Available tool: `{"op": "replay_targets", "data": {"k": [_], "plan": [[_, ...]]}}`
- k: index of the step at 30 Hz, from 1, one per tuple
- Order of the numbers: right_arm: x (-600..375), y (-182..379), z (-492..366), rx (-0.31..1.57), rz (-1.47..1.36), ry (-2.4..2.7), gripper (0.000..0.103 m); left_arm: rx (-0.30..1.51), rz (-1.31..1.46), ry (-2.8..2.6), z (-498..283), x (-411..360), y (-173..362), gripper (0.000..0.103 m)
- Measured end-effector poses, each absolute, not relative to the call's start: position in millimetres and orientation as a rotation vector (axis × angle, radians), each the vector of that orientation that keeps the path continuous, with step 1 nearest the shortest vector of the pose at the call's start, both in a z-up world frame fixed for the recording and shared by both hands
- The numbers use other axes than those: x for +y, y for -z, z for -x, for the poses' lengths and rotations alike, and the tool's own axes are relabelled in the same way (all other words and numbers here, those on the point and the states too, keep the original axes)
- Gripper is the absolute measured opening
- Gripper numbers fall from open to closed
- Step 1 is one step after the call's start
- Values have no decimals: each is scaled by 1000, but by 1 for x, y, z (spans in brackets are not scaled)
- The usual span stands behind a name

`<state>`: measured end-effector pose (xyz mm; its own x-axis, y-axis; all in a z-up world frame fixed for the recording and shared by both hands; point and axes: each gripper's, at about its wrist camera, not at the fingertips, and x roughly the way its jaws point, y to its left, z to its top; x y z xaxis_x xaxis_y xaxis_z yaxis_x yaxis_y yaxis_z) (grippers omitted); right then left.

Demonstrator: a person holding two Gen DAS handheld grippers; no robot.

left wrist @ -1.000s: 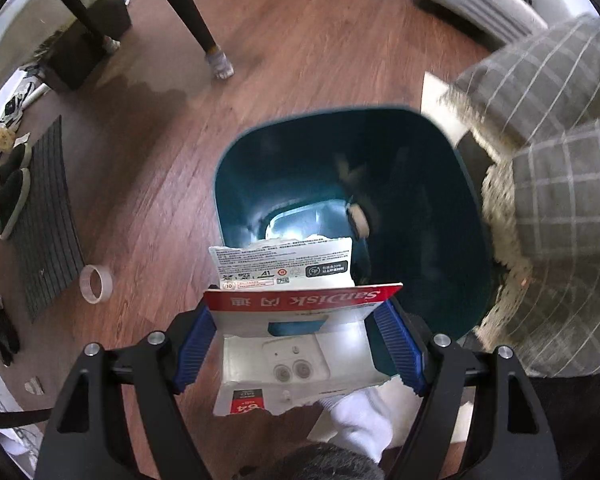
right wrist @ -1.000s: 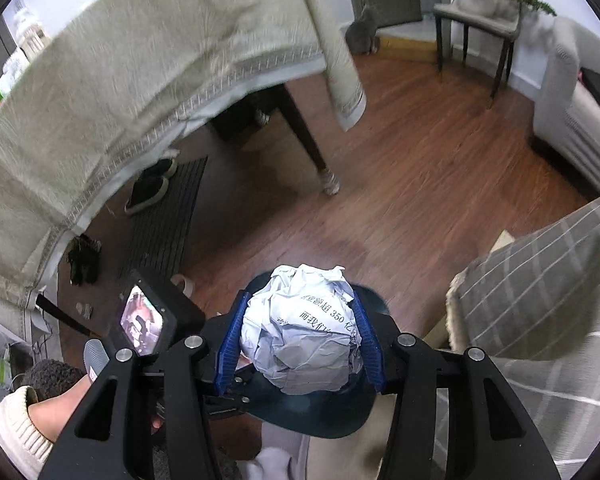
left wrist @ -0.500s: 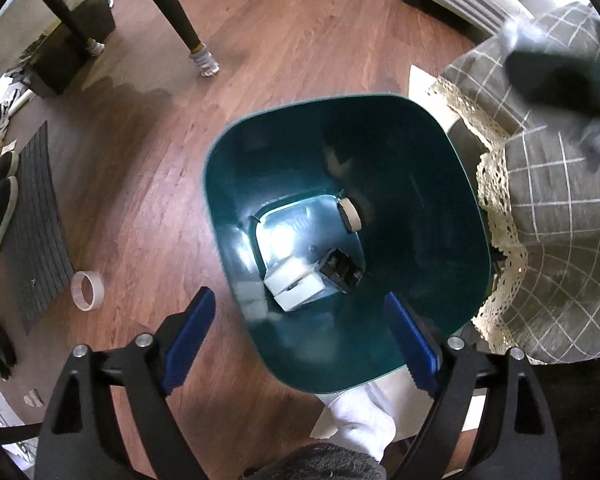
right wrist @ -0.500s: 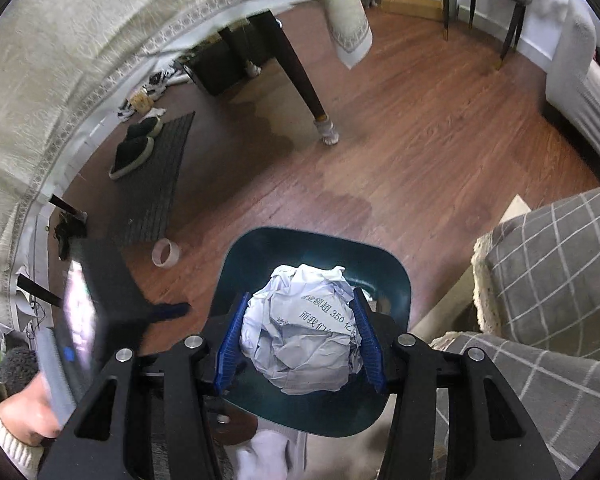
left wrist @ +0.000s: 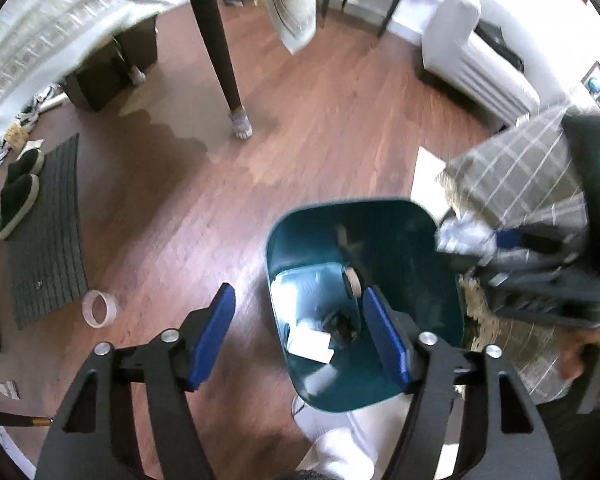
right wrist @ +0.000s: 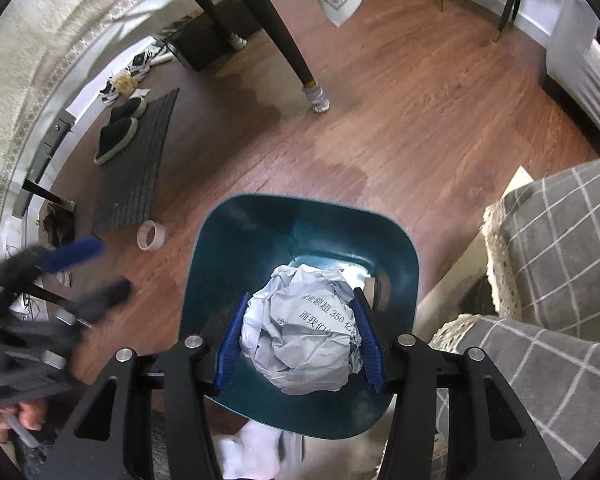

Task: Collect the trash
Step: 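Lower the paper ball into the teal bin and open the right tool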

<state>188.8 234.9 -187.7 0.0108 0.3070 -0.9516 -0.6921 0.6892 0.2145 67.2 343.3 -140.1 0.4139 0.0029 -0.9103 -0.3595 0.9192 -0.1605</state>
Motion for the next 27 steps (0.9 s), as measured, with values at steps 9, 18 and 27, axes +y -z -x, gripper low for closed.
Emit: {"op": "replay_targets", "data": {"k": [9, 18, 27], "plan": [[235, 213, -174, 1379, 420, -838, 53, 946, 382, -259, -64, 349, 83, 55], [226, 228, -165, 1394, 499, -869, 53, 833, 389, -272, -59, 345, 45, 45], [222, 215, -151, 1334, 551, -908, 74, 734, 374, -224, -54, 329, 5, 45]]}}
